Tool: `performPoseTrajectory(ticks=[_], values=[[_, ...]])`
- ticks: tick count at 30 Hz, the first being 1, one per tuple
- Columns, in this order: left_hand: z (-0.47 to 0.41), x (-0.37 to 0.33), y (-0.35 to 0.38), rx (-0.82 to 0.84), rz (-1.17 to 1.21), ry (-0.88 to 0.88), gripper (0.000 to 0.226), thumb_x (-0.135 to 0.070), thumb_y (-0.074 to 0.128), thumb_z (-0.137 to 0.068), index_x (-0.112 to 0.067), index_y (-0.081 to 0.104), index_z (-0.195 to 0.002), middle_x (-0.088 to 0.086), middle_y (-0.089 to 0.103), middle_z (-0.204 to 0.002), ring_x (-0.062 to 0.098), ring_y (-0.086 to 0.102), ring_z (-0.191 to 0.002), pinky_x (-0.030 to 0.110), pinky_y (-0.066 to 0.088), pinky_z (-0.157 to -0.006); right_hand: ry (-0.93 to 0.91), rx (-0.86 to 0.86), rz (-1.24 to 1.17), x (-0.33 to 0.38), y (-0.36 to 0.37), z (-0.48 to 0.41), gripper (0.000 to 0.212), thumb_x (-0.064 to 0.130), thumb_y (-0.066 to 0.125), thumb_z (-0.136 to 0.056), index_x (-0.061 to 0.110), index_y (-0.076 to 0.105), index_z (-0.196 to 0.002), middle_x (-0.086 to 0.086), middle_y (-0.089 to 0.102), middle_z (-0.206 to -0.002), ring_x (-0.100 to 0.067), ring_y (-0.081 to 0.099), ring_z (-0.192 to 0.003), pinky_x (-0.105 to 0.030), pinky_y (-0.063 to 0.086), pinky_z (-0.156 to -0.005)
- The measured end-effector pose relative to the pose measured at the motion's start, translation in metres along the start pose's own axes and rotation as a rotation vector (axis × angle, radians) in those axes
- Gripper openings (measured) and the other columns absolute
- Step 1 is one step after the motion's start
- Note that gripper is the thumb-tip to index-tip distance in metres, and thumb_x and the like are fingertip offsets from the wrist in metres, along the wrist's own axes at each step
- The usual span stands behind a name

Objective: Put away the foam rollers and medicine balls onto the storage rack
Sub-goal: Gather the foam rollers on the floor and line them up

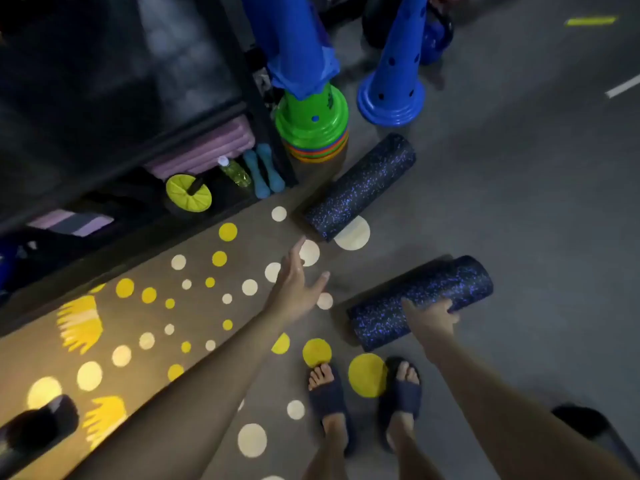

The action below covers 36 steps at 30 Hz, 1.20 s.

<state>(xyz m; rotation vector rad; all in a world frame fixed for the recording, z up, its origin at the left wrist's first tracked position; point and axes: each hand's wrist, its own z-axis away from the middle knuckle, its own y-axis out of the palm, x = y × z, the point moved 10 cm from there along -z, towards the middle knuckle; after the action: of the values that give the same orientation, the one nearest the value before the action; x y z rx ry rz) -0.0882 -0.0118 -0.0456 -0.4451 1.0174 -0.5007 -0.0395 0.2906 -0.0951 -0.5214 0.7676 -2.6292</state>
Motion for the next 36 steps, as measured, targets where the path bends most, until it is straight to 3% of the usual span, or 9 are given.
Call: performPoseTrajectory(ticks=[5,9,13,16,18,23,27,30,36], values=[[-0.091,0.044,0.057,-0.002,-0.133,-0.028,0.103,-0.059,0.068,-0.081,-0.023,0.013,-0.160,0.008,0.030,-0.158,0.029,0.029,-0.146,0.043,0.032,-0.117,0.271,-0.006,-0.019,-0.025,0.062,-0.108,0.118,0.066,0.063,-0.088,0.003,-0.008,-0.158,-0.028,-0.002,-0.163,-0.049,0.022,-0.145,-0.054,0.029,-0.115],[-0.199,0.066,0.103,-0.110,-0.255,0.053,0.115,-0.070,0.068,-0.073,-0.019,0.015,-0.161,0.016,0.032,-0.155,0.035,0.028,-0.144,0.046,0.025,-0.119,0.367,-0.068,-0.098,-0.035,0.100,-0.199,0.129,0.069,0.071,-0.078,0.005,-0.008,-0.159,-0.033,-0.001,-0.163,-0.053,0.015,-0.148,-0.057,0.020,-0.119],[-0.301,0.090,0.167,-0.044,-0.533,0.141,0.134,-0.083,0.070,-0.065,-0.029,-0.005,-0.162,0.018,0.002,-0.169,0.047,0.001,-0.153,0.056,0.007,-0.124,0.501,-0.152,-0.242,-0.107,0.159,-0.318,0.175,0.092,0.073,-0.030,0.014,-0.021,-0.156,-0.035,0.006,-0.160,-0.061,0.022,-0.139,-0.067,0.028,-0.112],[-0.353,0.128,0.217,0.004,-0.825,0.119,0.158,-0.089,0.073,-0.049,-0.029,-0.024,-0.158,0.021,-0.023,-0.166,0.054,-0.014,-0.150,0.067,-0.004,-0.120,0.573,-0.411,-0.236,-0.129,0.148,-0.312,0.166,0.061,0.094,-0.045,0.018,-0.026,-0.153,-0.037,0.008,-0.158,-0.059,0.023,-0.138,-0.069,0.021,-0.110],[-0.369,0.151,0.232,-0.075,-1.035,0.103,0.170,-0.081,0.082,-0.043,-0.021,-0.030,-0.155,0.027,-0.023,-0.163,0.059,-0.008,-0.148,0.073,0.000,-0.116,0.590,-0.497,-0.190,-0.134,0.138,-0.298,0.162,0.046,0.098,-0.052,0.020,-0.025,-0.154,-0.037,0.004,-0.159,-0.058,0.019,-0.140,-0.067,0.018,-0.112],[-0.402,0.146,0.197,-0.168,-1.096,0.141,0.160,-0.067,0.086,-0.058,-0.018,-0.032,-0.154,0.028,0.003,-0.162,0.058,0.022,-0.142,0.071,0.030,-0.109,0.469,-0.578,-0.282,-0.152,0.130,-0.303,0.166,0.038,0.104,-0.038,0.024,-0.008,-0.159,-0.039,0.017,-0.150,-0.057,0.030,-0.132,-0.067,0.019,-0.114],[-0.389,0.142,0.206,-0.190,-1.152,0.139,0.157,-0.067,0.083,-0.060,-0.016,-0.032,-0.154,0.030,0.004,-0.160,0.059,0.022,-0.141,0.072,0.031,-0.108,0.101,-0.415,-0.042,-0.082,0.136,-0.295,0.163,0.068,0.093,-0.038,0.038,-0.016,-0.156,-0.022,0.030,-0.144,-0.045,0.041,-0.129,-0.060,0.036,-0.106],[-0.390,0.140,0.206,-0.181,-1.153,0.139,0.157,-0.069,0.083,-0.059,-0.018,-0.030,-0.155,0.028,0.006,-0.160,0.057,0.024,-0.139,0.071,0.032,-0.106,-0.203,-0.291,0.061,0.001,0.169,-0.295,0.160,0.076,0.085,-0.041,0.038,-0.021,-0.154,-0.015,0.030,-0.146,-0.040,0.039,-0.133,-0.057,0.036,-0.106],[-0.321,0.222,0.162,-0.149,-0.906,-0.090,0.162,-0.073,0.085,-0.047,-0.026,-0.028,-0.154,0.019,0.017,-0.153,0.045,0.033,-0.131,0.060,0.040,-0.099,-0.317,-0.198,-0.069,0.056,0.193,-0.299,0.158,0.073,0.087,-0.046,0.037,-0.021,-0.155,-0.017,0.028,-0.151,-0.044,0.033,-0.138,-0.061,0.029,-0.113]])
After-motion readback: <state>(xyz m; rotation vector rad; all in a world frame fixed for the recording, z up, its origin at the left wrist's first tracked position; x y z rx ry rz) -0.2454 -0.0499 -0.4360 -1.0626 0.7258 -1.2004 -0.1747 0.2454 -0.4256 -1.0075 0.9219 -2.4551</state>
